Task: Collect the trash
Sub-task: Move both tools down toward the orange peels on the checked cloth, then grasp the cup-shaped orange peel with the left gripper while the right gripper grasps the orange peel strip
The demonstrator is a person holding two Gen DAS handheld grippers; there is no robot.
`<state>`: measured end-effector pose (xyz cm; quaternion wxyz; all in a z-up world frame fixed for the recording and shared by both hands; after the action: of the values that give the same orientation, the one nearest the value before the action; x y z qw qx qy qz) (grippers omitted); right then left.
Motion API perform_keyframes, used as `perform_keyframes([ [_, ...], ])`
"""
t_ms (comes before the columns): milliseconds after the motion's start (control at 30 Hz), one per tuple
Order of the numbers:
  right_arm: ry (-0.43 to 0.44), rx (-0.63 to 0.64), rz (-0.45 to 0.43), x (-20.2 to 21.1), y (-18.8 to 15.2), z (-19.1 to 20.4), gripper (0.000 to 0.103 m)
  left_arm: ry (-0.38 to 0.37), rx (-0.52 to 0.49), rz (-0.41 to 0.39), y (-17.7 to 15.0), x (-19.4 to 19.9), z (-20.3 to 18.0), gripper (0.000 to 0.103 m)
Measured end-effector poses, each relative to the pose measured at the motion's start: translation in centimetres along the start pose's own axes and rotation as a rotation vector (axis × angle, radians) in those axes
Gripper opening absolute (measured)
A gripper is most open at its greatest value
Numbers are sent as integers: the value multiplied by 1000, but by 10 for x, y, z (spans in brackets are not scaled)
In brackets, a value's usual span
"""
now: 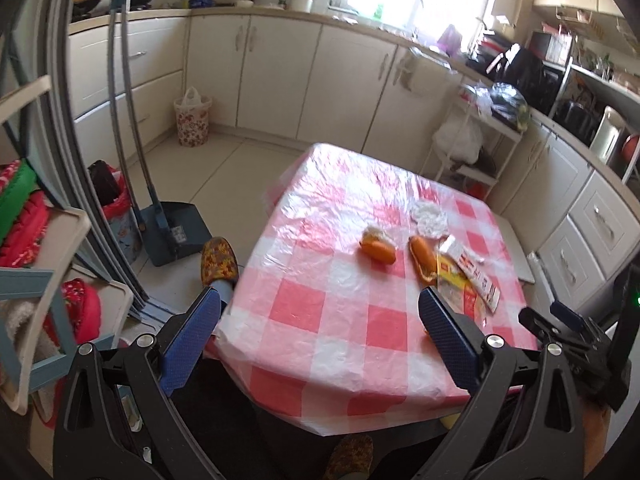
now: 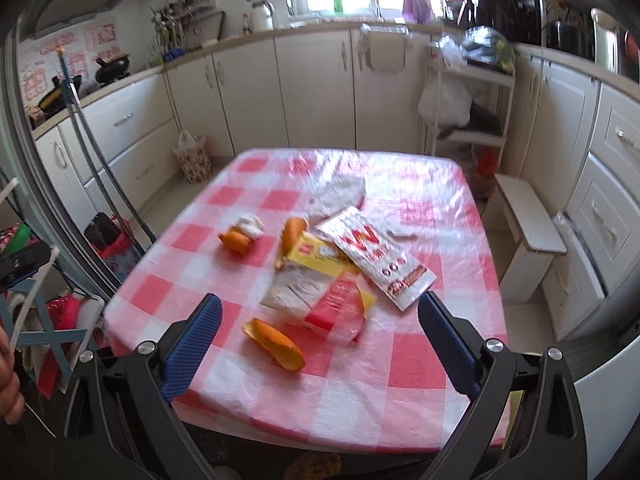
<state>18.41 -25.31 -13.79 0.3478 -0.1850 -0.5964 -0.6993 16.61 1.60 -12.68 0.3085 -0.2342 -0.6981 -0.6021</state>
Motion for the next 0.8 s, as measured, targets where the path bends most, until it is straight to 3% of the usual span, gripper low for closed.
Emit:
perform_keyframes([
  [267,23,-34,76,-34,0,-20,94,-21,-94,85,-2,-78,-46,96],
  [400,27,-52,93,-45,-3,-26,94,-65,-90,133,6,-118,-78,87],
  [600,29,-77,110,-48,-13,-34,94,-33,-59,197,10,-185,-110,70],
  [667,34,-65,94,-41,-15,-28,94,-22,-33,218,9,-202,-112,57],
  [700,46,-54,91,-39,-17,-23,94,-20,-20,216,10,-208,-114,56],
  [800,109,7,112,-43,-27,-1,91,-18,-36,202,15,-216,-120,37],
])
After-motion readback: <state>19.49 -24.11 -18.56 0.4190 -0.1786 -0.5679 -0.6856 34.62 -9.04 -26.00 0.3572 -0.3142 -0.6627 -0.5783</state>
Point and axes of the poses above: each gripper's, at about its wrist camera, not at the fingertips, and x roughly against the way its jaws point, z to its left, y to its top, the point moved 7 cm from there along -x, roughly the way its jaws point, and after that the axes turned 11 degrees about y, right-handed, at the moved point
